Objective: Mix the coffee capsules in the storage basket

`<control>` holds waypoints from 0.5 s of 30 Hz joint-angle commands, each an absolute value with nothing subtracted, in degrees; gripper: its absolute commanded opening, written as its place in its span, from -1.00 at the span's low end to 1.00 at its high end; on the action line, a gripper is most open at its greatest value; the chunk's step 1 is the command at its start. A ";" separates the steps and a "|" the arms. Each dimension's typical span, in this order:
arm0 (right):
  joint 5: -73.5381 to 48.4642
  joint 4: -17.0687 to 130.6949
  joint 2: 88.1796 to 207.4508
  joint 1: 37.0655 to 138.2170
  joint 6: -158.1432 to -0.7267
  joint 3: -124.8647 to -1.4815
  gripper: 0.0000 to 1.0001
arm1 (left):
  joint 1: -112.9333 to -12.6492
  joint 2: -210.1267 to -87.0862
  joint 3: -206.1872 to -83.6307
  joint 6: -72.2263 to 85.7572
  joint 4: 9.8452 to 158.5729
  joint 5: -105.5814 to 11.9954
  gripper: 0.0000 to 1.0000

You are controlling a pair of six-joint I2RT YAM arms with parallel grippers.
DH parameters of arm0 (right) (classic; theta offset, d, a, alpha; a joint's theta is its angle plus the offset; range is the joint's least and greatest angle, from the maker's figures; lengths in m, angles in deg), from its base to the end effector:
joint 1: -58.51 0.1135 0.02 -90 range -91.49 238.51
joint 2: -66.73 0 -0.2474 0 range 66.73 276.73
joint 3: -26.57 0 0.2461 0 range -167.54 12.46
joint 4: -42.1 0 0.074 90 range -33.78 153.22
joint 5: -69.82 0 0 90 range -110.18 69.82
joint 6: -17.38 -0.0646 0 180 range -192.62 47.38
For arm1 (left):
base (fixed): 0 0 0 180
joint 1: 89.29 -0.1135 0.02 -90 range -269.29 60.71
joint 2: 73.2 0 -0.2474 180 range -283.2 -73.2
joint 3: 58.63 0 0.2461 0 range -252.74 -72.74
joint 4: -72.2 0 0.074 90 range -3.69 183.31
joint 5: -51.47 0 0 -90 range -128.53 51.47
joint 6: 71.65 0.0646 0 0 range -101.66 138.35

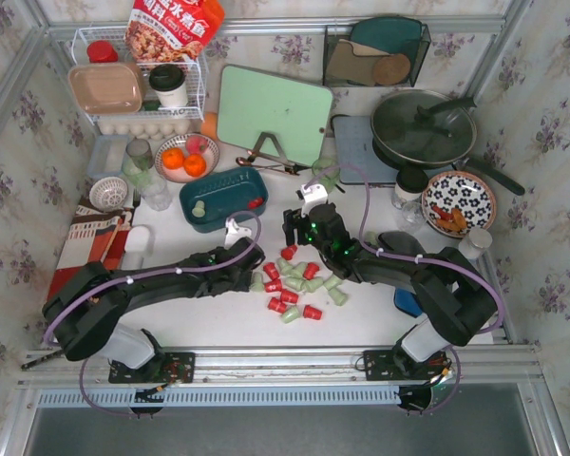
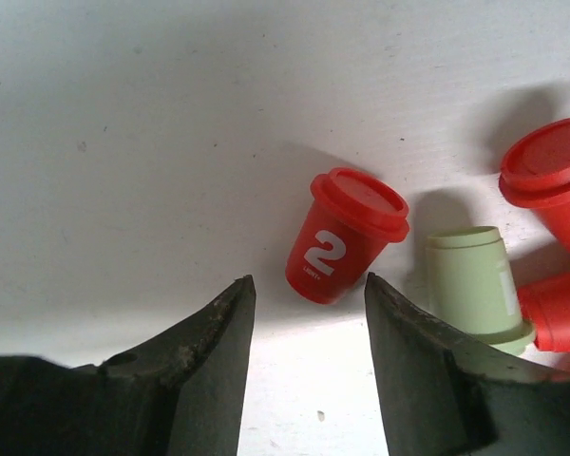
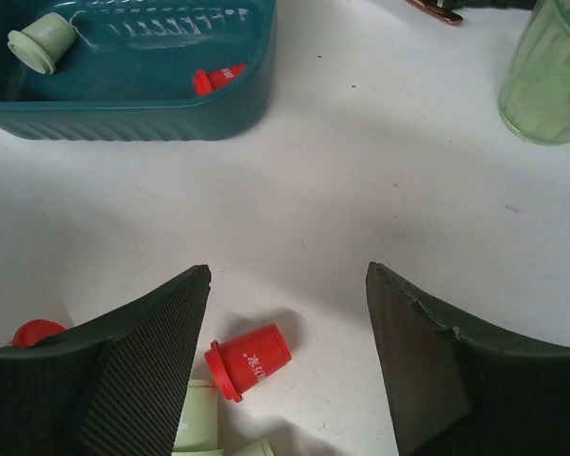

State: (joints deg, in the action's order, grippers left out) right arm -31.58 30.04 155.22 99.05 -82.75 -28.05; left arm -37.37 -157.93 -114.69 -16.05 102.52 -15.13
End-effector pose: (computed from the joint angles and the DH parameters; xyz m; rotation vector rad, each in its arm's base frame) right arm 0.2707 0.2147 0.1726 -0.3861 1.9254 0.3908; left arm 0.1940 -0.2061 0.1275 0.2363 2.4672 -0.0958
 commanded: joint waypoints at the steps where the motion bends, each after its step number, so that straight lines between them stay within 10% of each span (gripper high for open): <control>1: -31.20 29.67 155.39 99.08 -82.90 -28.58 0.48 | -39.74 -157.48 -113.71 -6.56 97.59 -22.17 0.04; 15: -30.74 30.30 155.83 99.14 -82.73 -29.00 0.49 | -42.35 -162.01 -114.31 -2.86 91.85 -28.87 -0.23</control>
